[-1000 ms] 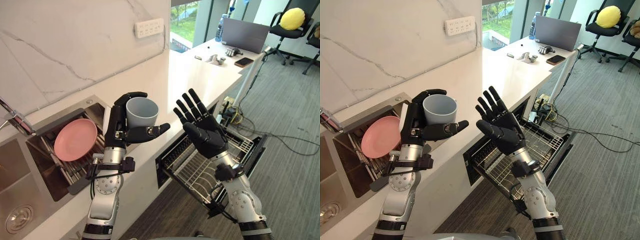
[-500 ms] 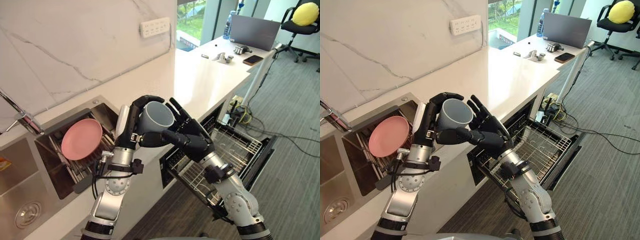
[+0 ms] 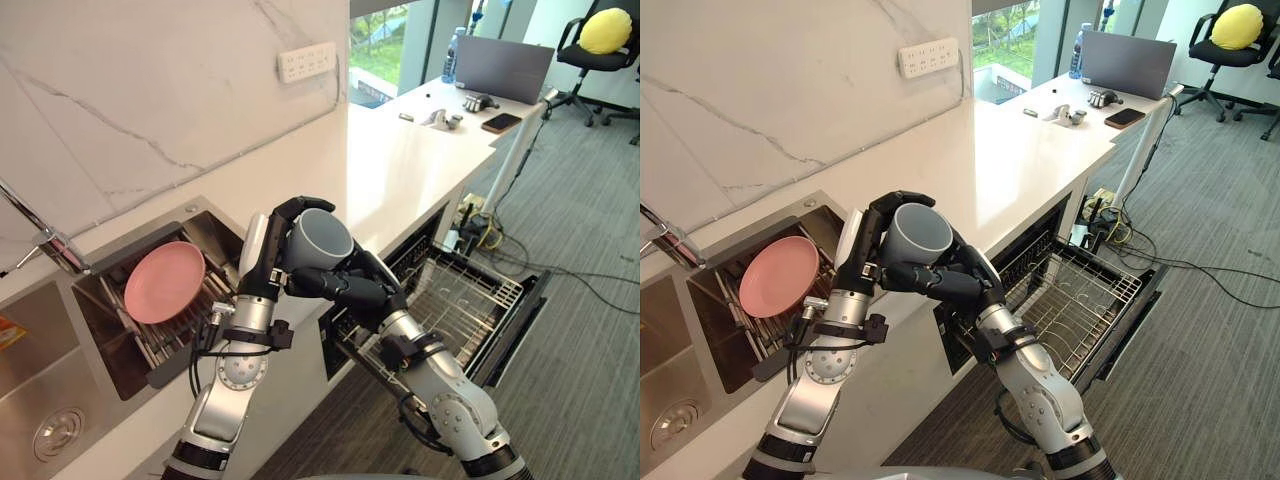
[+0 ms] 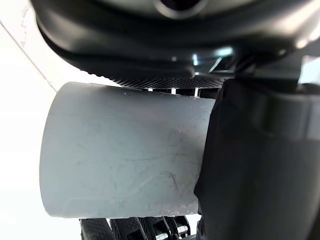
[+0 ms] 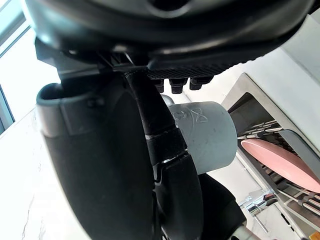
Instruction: Walk over to the sink, pick up the cup, carry it to the dishwasher, place the cup inside the dishwasher, then close the dishwasher door
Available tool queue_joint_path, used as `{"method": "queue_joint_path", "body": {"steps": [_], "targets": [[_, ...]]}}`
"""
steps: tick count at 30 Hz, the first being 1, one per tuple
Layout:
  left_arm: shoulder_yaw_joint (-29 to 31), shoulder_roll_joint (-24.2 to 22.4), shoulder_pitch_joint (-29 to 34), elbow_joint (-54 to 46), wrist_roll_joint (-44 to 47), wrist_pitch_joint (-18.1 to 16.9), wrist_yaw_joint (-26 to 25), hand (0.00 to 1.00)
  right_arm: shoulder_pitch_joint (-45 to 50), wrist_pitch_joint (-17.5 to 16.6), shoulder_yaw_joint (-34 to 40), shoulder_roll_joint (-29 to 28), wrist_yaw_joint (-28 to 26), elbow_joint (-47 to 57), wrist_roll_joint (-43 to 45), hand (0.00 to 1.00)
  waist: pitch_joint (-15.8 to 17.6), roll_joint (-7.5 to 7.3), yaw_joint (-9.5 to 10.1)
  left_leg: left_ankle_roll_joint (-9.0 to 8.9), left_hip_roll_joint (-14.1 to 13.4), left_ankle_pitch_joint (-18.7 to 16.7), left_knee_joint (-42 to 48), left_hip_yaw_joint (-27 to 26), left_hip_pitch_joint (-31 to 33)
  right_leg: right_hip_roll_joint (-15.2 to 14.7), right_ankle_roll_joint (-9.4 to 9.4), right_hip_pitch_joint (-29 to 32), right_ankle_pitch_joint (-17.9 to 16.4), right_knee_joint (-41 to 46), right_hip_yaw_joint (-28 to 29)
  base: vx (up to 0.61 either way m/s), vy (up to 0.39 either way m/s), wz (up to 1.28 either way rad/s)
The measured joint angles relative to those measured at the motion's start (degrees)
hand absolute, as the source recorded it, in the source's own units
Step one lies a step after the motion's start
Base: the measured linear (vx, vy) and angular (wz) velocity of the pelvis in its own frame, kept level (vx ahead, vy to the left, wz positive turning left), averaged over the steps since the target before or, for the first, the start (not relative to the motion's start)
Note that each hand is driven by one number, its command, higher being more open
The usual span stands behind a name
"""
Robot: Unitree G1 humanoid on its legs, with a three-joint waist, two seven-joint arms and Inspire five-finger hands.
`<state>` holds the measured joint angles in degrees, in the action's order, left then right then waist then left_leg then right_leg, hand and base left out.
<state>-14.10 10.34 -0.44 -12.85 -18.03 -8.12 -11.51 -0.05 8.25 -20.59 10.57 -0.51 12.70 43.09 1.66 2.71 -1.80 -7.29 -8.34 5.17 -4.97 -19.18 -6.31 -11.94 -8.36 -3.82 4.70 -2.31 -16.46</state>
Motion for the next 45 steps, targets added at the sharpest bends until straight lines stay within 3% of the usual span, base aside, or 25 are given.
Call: {"method": "queue_joint_path", "body": {"steps": [6, 13, 14, 20, 38, 44, 45], "targets": [[-1.0, -0.4, -1.1, 0.0, 0.0, 0.9, -2.2, 0.0, -1.3, -3.8, -2.4, -1.7, 7.0, 0.0, 0.2, 1.0, -0.4, 0.07, 0.14, 0.01, 0.0, 0.2, 0.0, 0.1, 0.0, 0.0, 0.06, 0.0, 0.0, 0.1, 0.0, -0.01, 0.001, 0.0], [-1.1, -0.7, -1.2, 0.0, 0.0, 1.1, -2.7, 0.0, -2.3, -5.7, -4.4, -2.0, 11.7, -0.1, 0.6, 1.0, -0.5, 0.17, 0.28, 0.09, 0.0, 0.6, 0.0, 1.1, 0.5, 0.0, 0.1, 0.0, -0.1, 0.2, -0.9, -0.02, 0.0, 0.06], [-1.1, -0.7, -1.2, 0.0, 0.0, 1.1, -2.8, 0.0, -2.4, -5.8, -4.6, -2.0, 12.0, -0.1, 0.6, 0.0, -0.6, 0.18, 0.3, 0.1, 0.0, 0.6, 0.0, 1.2, 0.6, 0.0, 0.1, 0.0, -0.1, 0.2, -1.0, -0.01, 0.001, 0.06], [-1.0, -0.1, -1.2, 0.0, 0.1, 1.5, -3.9, 0.0, -3.6, -5.9, -5.3, -1.7, 12.4, -0.6, 0.8, 0.0, -2.1, 0.46, 0.65, 0.12, 0.0, 0.7, 0.0, 1.4, 1.3, 0.0, 0.1, 0.6, 0.0, 0.2, -1.2, 0.0, 0.0, 0.01], [-1.8, 1.5, -0.9, 0.1, -0.1, 1.5, -4.4, 0.0, -6.2, -6.4, -6.4, -0.7, 14.2, -3.2, 1.1, 0.0, -2.1, 0.46, 0.78, 0.16, 0.0, 1.0, 0.0, 1.5, 1.4, 0.0, 0.24, 0.6, 0.1, 0.2, -1.3, 0.0, 0.0, 0.0], [-2.0, 1.8, -0.9, 0.7, 0.0, 1.0, -4.4, 0.0, -6.2, -8.4, -7.5, -0.7, 18.0, -3.2, 0.5, 0.0, -2.1, 0.47, 0.74, 0.16, 0.0, 1.0, 0.0, 1.4, 1.3, 0.0, 0.27, 0.6, 0.1, 0.2, -1.2, 0.0, 0.0, 0.0], [-2.0, 1.8, -0.9, 1.1, 0.0, 0.8, -4.4, 1.0, -6.2, -8.6, -7.8, -0.7, 19.0, -3.2, 0.5, 0.0, -2.1, 0.47, 0.71, 0.16, 0.0, 1.0, 0.0, 1.4, 1.3, 0.0, 0.27, 0.6, 0.1, 0.2, -1.1, 0.0, 0.0, 0.0]]}}
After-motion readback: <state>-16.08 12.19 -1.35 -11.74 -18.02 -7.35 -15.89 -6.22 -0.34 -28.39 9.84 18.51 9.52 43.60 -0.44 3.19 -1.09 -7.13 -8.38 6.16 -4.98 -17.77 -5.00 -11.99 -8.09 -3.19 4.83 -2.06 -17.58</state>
